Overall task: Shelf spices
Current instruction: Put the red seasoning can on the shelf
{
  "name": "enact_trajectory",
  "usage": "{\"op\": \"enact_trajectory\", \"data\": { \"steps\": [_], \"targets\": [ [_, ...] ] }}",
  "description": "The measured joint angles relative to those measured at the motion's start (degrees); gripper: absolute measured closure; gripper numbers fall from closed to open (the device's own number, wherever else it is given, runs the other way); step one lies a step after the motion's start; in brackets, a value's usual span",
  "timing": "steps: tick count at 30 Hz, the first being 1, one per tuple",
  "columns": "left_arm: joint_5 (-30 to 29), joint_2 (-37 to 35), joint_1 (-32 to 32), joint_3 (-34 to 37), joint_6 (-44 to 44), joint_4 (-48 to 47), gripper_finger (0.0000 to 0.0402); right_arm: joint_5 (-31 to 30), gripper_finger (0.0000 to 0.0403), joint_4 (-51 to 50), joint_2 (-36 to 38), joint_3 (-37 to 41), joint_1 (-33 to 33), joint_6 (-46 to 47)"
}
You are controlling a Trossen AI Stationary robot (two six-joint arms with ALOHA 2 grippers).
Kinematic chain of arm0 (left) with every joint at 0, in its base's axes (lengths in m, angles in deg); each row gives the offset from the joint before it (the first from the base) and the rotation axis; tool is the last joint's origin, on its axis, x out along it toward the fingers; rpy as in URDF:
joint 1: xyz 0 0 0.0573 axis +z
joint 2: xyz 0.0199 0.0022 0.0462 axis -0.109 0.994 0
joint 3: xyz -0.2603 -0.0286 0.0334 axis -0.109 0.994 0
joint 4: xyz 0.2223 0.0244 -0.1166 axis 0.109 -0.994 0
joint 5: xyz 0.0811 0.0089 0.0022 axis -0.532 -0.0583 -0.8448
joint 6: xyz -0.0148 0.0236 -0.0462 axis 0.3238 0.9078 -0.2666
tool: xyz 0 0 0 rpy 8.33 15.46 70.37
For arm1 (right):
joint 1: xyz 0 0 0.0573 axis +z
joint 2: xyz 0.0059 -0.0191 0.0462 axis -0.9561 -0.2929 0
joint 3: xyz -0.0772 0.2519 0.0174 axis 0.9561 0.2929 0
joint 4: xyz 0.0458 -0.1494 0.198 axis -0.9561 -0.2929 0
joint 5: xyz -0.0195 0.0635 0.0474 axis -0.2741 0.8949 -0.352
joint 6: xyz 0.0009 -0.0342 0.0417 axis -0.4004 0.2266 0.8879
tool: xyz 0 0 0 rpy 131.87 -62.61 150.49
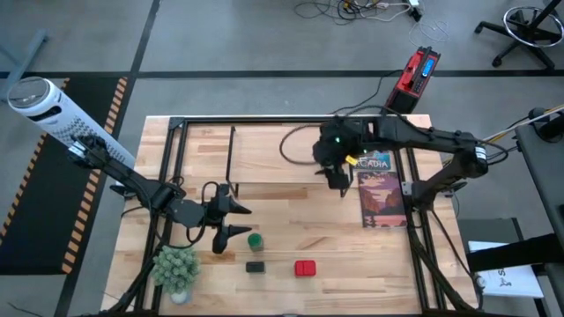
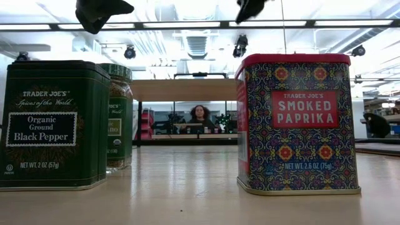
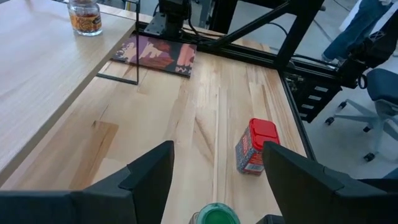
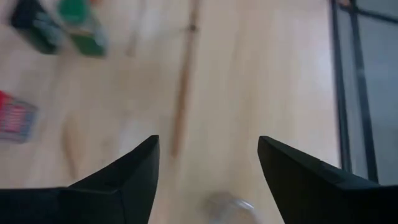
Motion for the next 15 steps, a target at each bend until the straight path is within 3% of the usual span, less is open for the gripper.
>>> {"op": "enact_trajectory", "data": {
  "steps": [7,15],
  "targets": [
    [0.0,0.0,0.0,0.0,0.5,0.0,0.0163,-3.8,0.0176,0.1,-0.9,-0.8,13.5,4.6],
    [-0.1,0.0,0.0,0.0,1.2,0.0,0.0165,-4.4,0.0159,4.4,-4.6,-0.8,24.6,13.0]
  ]
}}
